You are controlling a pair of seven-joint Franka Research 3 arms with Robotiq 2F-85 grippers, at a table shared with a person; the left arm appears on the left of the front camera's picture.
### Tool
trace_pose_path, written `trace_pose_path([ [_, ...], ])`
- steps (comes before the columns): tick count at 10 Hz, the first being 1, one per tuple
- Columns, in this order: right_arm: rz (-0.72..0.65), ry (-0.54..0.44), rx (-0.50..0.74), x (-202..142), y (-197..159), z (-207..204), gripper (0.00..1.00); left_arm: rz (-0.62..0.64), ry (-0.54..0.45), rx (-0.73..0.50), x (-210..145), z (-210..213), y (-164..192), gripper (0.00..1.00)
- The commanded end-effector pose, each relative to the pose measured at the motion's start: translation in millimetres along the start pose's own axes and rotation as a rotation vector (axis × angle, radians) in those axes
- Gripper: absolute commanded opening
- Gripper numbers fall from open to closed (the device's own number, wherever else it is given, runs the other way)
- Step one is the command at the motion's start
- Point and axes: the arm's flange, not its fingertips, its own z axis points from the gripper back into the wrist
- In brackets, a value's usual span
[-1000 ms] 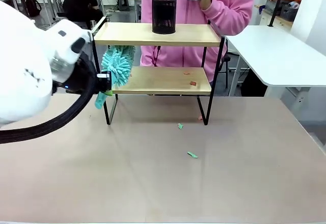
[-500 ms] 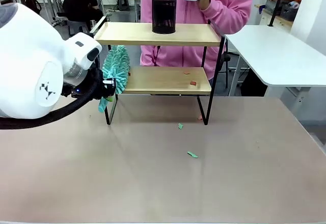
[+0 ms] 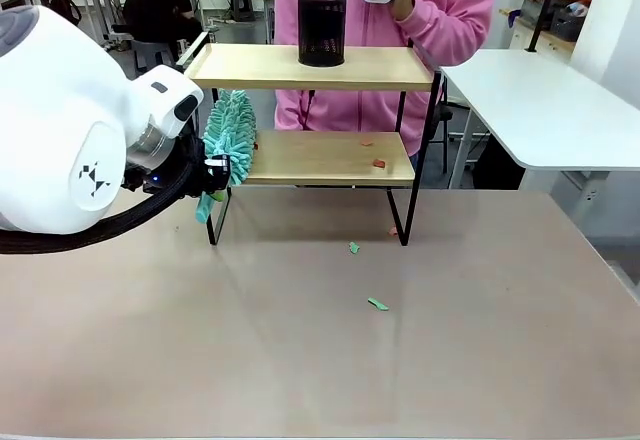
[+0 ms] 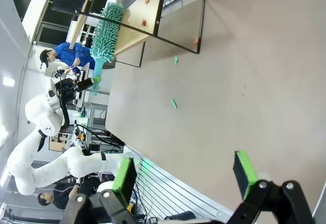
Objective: Clean the shelf.
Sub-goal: Clean the remaining tier of the Shelf with the Duster once objects are removed.
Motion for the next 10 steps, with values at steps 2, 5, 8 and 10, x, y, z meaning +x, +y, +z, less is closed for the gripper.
trace_pose_path([
  [2,0.025,-0.019,0.021,1,0,-1,1.00,-0.013,-0.020,0.001,-2,2,2,0.13],
  [5,0.025,-0.019,0.021,1,0,-1,1.00,-0.094,0.004,-0.030,3,-9,-21,0.13],
  [8,0.025,-0.019,0.021,1,0,-1,1.00,-0.197,0.028,-0.060,7,-19,-50,0.13],
  [10,0.025,-0.019,0.021,1,0,-1,1.00,-0.260,0.030,-0.088,10,-24,-70,0.13],
])
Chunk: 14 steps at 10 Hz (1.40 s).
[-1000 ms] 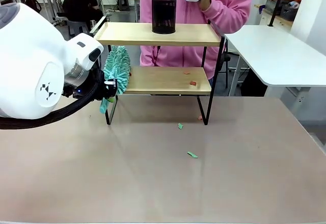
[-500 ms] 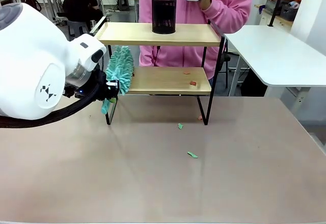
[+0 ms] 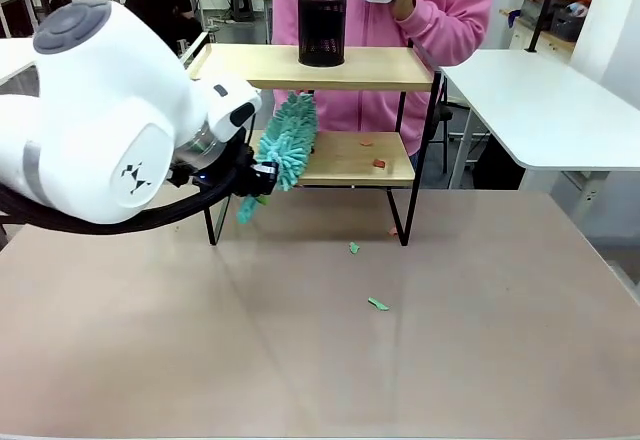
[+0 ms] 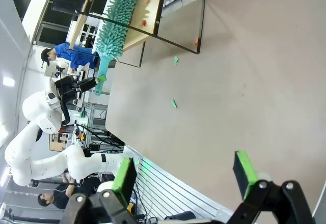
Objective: Clean the shelf.
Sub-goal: Clean the remaining tier of the Shelf with the Duster once objects are removed.
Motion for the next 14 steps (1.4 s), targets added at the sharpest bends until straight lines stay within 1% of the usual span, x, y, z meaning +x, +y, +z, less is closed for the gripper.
trace_pose_path([
  [1,0.025,-0.019,0.021,1,0,-1,1.00,-0.061,-0.017,-0.038,15,-6,-11,0.13],
  [3,0.025,-0.019,0.021,1,0,-1,1.00,-0.205,0.017,-0.095,26,-14,-29,0.13],
  [4,0.025,-0.019,0.021,1,0,-1,1.00,-0.260,0.024,-0.104,29,-17,-33,0.13],
  [6,0.025,-0.019,0.021,1,0,-1,1.00,-0.316,0.022,-0.094,33,-19,-35,0.13],
  [9,0.025,-0.019,0.021,1,0,-1,1.00,-0.345,0.042,-0.130,37,-13,-25,0.13],
  [10,0.025,-0.019,0.021,1,0,-1,1.00,-0.373,0.027,-0.098,38,-12,-20,0.13],
  [12,0.025,-0.019,0.021,1,0,-1,1.00,-0.539,0.062,-0.123,35,-5,-7,0.13],
  [14,0.025,-0.019,0.021,1,0,-1,1.00,-0.632,0.080,-0.097,32,-2,1,0.13],
])
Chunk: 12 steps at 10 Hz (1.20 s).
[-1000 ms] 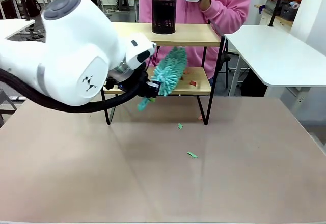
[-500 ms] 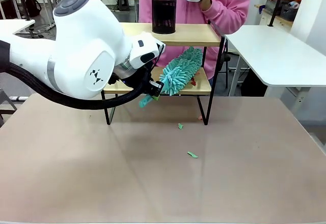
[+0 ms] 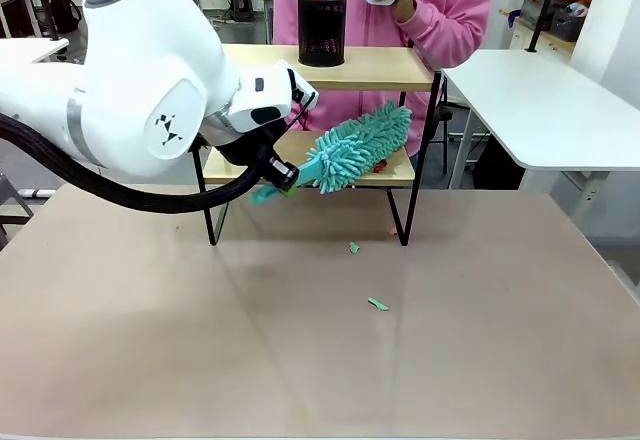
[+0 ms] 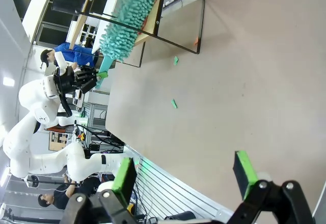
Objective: Clean the shelf.
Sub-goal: Clean the remaining tier of the Shelf with the Duster once objects are removed.
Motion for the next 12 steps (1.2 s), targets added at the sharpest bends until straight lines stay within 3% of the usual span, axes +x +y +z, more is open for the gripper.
trace_pose_path([
  [1,0.025,-0.019,0.022,1,0,-1,1.00,-0.061,0.004,0.014,-11,12,11,0.13],
  [8,0.025,-0.019,0.022,1,0,-1,1.00,-0.255,0.068,-0.191,-59,41,33,0.13],
  [12,0.025,-0.019,0.022,1,0,-1,1.00,-0.213,0.032,-0.179,-106,72,43,0.13],
])
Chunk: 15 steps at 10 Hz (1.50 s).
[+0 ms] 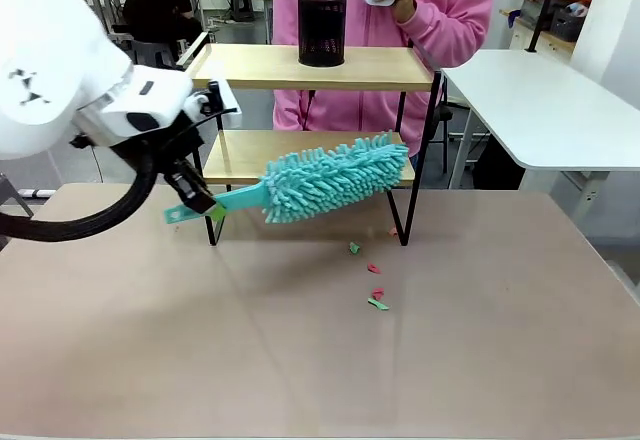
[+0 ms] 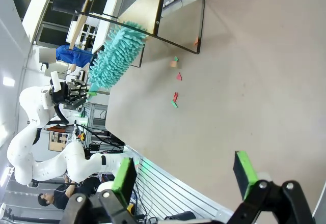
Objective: Clean the shelf.
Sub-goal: Clean the remaining tier of the Shelf with the Duster once objects are removed.
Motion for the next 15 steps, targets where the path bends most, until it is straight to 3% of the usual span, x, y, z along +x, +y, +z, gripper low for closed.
trace_pose_path([
  [1,0.025,-0.019,0.022,1,0,-1,1.00,-0.017,-0.037,-0.016,-26,8,-6,0.13],
  [4,0.025,-0.019,0.022,1,0,-1,1.00,0.004,-0.151,-0.073,-49,26,-7,0.13],
  [6,0.025,-0.019,0.022,1,0,-1,1.00,-0.075,-0.245,-0.115,-76,49,-19,0.13],
  [10,0.025,-0.019,0.022,1,0,-1,1.00,-0.302,-0.267,-0.165,-103,55,-28,0.13],
  [11,0.025,-0.019,0.022,1,0,-1,1.00,-0.240,-0.355,-0.208,-106,63,-20,0.13],
  [15,0.025,-0.019,0.022,1,0,-1,1.00,0.028,-0.592,-0.108,-133,90,-4,0.13],
])
